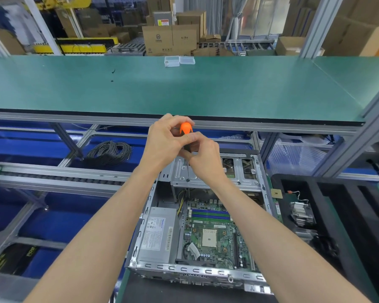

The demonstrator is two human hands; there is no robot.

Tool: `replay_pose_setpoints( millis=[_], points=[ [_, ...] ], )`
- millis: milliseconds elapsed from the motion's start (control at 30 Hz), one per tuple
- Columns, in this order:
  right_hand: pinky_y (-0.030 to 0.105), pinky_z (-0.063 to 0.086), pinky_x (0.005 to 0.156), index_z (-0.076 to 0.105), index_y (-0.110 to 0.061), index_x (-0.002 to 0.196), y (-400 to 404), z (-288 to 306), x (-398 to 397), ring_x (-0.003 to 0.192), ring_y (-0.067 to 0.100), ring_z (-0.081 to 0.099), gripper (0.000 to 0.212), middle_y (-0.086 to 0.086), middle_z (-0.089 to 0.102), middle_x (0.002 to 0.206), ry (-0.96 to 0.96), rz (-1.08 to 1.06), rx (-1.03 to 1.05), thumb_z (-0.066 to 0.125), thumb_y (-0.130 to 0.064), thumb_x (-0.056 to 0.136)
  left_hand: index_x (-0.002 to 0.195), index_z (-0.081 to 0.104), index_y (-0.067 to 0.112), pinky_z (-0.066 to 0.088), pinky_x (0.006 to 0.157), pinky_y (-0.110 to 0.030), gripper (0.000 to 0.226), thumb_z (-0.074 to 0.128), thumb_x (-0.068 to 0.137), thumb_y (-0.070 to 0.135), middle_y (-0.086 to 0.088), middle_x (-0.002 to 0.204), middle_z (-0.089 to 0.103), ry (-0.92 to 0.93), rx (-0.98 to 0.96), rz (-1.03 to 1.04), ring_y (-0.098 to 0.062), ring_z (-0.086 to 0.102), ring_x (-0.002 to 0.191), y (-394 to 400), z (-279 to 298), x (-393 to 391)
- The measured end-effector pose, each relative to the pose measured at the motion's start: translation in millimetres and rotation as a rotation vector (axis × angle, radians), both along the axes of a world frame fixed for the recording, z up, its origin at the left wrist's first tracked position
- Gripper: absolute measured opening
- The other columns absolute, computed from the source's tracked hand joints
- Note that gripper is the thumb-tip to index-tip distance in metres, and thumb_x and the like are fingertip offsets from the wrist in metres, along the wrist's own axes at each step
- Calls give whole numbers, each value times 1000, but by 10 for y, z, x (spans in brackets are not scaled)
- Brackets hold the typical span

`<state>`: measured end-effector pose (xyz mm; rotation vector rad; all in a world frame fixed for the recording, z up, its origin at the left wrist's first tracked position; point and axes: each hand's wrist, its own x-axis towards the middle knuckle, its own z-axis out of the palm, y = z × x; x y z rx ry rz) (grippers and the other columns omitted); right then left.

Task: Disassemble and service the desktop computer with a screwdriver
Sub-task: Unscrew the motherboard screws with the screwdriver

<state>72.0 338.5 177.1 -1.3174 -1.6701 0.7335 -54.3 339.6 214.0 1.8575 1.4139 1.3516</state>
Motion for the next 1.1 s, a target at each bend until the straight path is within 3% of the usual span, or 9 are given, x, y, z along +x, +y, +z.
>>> replay_pose_setpoints(
  millis=[133,300,400,500,600,700,800,900,1100],
  points=[
    [36,52,79,72,-14,96,8,-21,12,78,19,67,14,-1,73,80,-35,4,4,77,-13,83,100,73,36,50,76,-20,24,82,78,33,10,90,57,54,7,16,-3,60,78,-12,-8,36],
    [35,52,84,66,-14,97,32,-4,60,91,22,67,17,-1,75,93,-77,137,-33,62,0,90,121,68,30,56,95,-40,44,53,91,2,2,116,70,-36,-65,-165,-16,66,109,-54,-5,-39],
    [36,51,83,64,-13,104,43,-8,62,94,25,64,23,4,74,100,-110,207,-77,56,2,90,107,71,33,57,85,-36,37,63,88,2,3,103,71,4,-27,-88,-11,67,94,-36,16,-42],
    [38,51,76,63,-14,94,63,-41,37,81,25,63,9,3,71,83,-154,168,-27,69,-18,90,96,71,37,50,74,-25,23,76,80,22,0,89,61,56,14,-27,-3,57,72,-22,18,-33],
    [32,34,62,55,-22,78,76,-59,4,57,12,46,26,-13,50,57,-170,67,33,77,-32,86,90,72,36,53,73,-30,24,88,72,32,-5,87,55,59,-12,41,-10,62,72,-3,28,-3],
    [34,36,64,58,-16,81,95,-70,3,64,21,49,19,-9,54,61,-220,85,9,73,-25,90,90,73,34,47,73,-23,23,87,72,35,4,87,56,96,-3,77,-7,57,76,4,33,17],
    [32,39,70,65,-11,96,101,-47,37,82,27,59,3,-3,68,82,-200,175,-7,66,-12,93,111,72,25,52,84,-28,26,63,88,16,3,110,67,-42,-24,-105,-11,64,99,-41,22,-10],
    [28,33,66,59,-13,95,122,-17,65,72,18,49,7,-18,55,74,-165,247,-56,63,-8,95,115,70,24,55,95,-38,40,56,89,-3,1,111,72,-62,-52,-151,-13,67,107,-42,9,-29],
    [31,37,64,56,-21,88,134,-159,32,72,20,54,17,-5,60,73,-245,167,-42,72,-23,87,90,72,43,46,69,-18,23,82,69,42,6,83,60,30,5,11,-5,56,71,33,-1,13]
  ],
)
